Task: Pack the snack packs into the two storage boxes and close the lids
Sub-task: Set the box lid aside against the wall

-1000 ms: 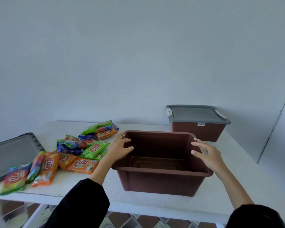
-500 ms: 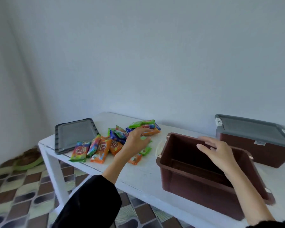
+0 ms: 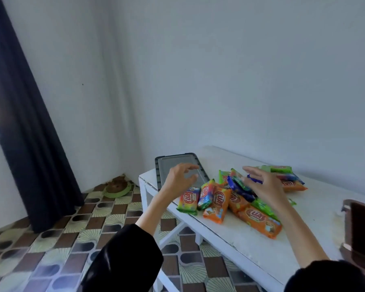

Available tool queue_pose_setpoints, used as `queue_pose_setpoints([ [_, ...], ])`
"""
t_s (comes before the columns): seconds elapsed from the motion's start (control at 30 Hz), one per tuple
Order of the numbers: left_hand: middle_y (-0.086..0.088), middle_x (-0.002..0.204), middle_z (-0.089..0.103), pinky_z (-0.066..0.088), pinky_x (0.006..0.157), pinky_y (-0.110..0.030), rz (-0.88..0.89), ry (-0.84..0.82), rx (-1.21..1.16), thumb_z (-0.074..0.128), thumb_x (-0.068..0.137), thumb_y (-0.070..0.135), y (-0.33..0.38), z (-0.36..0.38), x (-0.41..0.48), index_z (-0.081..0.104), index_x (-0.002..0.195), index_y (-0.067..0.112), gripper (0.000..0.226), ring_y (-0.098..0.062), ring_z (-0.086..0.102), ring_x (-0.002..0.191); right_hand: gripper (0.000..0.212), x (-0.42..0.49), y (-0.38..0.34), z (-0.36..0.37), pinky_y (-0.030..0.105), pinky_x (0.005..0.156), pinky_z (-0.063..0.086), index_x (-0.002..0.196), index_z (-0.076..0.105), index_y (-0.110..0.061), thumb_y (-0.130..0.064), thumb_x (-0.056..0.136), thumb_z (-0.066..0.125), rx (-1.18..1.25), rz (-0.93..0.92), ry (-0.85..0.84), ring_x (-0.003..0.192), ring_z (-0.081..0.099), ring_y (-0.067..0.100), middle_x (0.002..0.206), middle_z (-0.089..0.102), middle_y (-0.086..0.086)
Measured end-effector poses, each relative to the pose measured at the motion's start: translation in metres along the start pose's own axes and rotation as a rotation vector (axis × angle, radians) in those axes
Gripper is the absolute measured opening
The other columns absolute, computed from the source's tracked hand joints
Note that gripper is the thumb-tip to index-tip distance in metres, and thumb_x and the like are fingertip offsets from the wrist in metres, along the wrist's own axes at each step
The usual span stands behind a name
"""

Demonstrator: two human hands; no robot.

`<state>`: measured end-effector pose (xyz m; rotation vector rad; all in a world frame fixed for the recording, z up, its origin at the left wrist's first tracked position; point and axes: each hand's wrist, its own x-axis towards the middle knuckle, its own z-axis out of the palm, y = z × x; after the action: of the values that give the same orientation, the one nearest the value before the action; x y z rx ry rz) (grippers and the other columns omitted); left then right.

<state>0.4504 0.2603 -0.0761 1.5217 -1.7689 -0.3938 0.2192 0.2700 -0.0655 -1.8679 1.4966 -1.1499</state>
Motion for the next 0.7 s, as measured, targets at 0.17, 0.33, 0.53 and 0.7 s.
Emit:
queue_pose_setpoints([
  [0.17, -0.008, 0.133, 0.049, 0.031, 0.099, -0.024, -0.078, 0.032, 0.037, 0.059, 0.088, 0.020, -0.047, -0.009, 0.033, 0.059, 0.121, 0.016, 0.032, -0.020, 0.044, 0.125, 0.037, 0.053, -0.005, 0.056, 0.029, 0.099, 0.040, 0.122, 0.059, -0.018, -0.020, 0.085, 0.064, 0.022, -0.011, -0.103, 0.122, 0.052, 0.019, 0.127, 0.060, 0.003],
  [0.33, -0.005, 0.133, 0.049, 0.030, 0.101, -0.024, -0.159, 0.023, 0.060, 0.058, 0.089, 0.020, -0.095, -0.002, 0.079, 0.059, 0.122, 0.018, 0.033, -0.020, 0.045, 0.124, 0.038, 0.120, 0.007, 0.110, 0.030, 0.099, 0.038, 0.122, 0.059, -0.019, -0.023, 0.085, 0.065, 0.012, -0.015, -0.200, 0.120, 0.053, 0.017, 0.129, 0.059, 0.000],
  [0.53, -0.005, 0.130, 0.052, 0.028, 0.096, -0.016, -0.273, -0.020, 0.032, 0.058, 0.088, 0.018, -0.150, 0.014, 0.130, 0.060, 0.121, 0.018, 0.033, -0.017, 0.047, 0.122, 0.037, 0.197, 0.039, 0.172, 0.025, 0.094, 0.038, 0.122, 0.059, -0.021, -0.021, 0.085, 0.064, -0.024, 0.013, -0.347, 0.122, 0.052, 0.019, 0.131, 0.057, 0.000],
  [0.7, -0.011, 0.140, 0.037, 0.025, 0.108, -0.026, -0.361, -0.042, 0.074, 0.057, 0.089, 0.023, -0.190, 0.034, 0.152, 0.055, 0.125, 0.018, 0.037, -0.023, 0.033, 0.134, 0.042, 0.242, 0.070, 0.208, 0.027, 0.103, 0.032, 0.126, 0.056, -0.022, -0.025, 0.084, 0.064, -0.159, 0.040, -0.396, 0.131, 0.042, 0.023, 0.138, 0.049, 0.006],
])
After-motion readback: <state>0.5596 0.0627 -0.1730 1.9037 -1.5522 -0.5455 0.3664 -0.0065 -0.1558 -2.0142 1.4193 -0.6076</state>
